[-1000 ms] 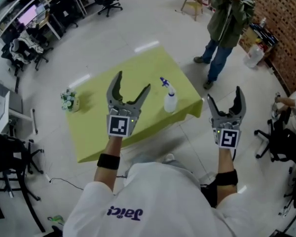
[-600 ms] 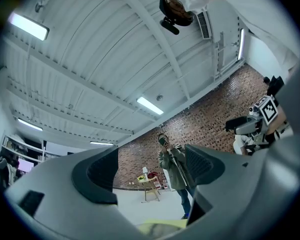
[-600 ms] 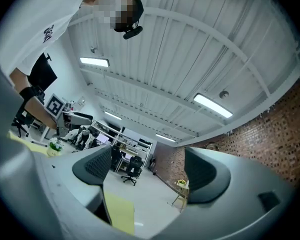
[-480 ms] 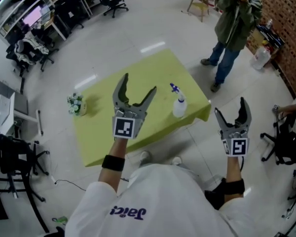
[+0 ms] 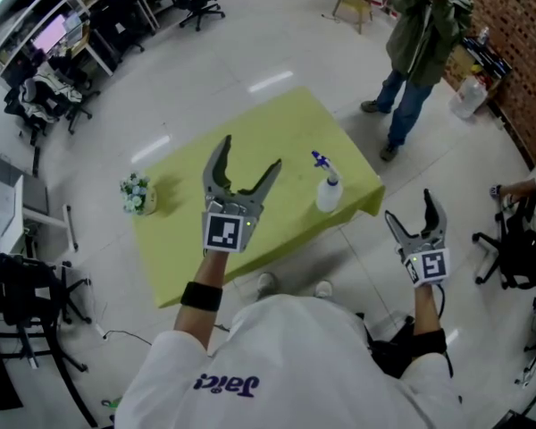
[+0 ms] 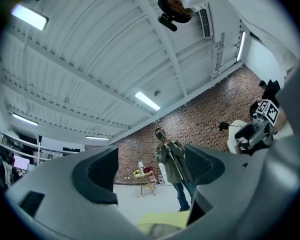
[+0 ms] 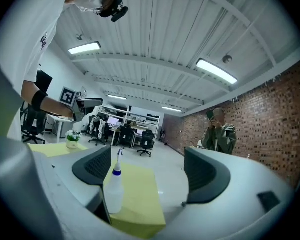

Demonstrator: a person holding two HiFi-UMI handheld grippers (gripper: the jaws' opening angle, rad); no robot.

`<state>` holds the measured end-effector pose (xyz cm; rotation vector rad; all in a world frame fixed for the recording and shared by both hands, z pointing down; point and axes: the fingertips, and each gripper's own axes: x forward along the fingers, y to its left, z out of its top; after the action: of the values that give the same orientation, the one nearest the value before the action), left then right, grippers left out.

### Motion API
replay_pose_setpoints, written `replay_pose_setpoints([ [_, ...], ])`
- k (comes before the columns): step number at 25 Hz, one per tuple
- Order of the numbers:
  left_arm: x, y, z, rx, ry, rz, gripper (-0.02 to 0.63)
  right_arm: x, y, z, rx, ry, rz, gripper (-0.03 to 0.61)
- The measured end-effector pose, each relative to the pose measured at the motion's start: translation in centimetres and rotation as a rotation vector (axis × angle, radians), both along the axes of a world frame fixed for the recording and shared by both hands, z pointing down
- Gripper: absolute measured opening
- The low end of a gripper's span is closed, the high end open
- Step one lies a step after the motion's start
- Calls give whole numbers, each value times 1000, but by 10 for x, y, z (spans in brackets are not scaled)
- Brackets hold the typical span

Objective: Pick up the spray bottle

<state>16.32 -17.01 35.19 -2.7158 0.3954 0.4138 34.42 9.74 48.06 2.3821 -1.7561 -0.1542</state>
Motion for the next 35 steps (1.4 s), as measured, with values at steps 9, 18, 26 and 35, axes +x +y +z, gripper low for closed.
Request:
replay_pose_setpoints([
  [9,-6,-2,3,4,-19,4,431,5,-11,55,-128,-118,-50,471],
  [18,-30,-9,11,-16,-40,-47,431,-1,-47,95,-180,-344,-206,471],
  [26,-59,-20,14,-29,-59,-136,431,1,-105,124,-210,-367,-260,471],
  [35,-96,-33,17,-42,-69,-230,431,-23,-182,144,-240,-379,-309,471],
])
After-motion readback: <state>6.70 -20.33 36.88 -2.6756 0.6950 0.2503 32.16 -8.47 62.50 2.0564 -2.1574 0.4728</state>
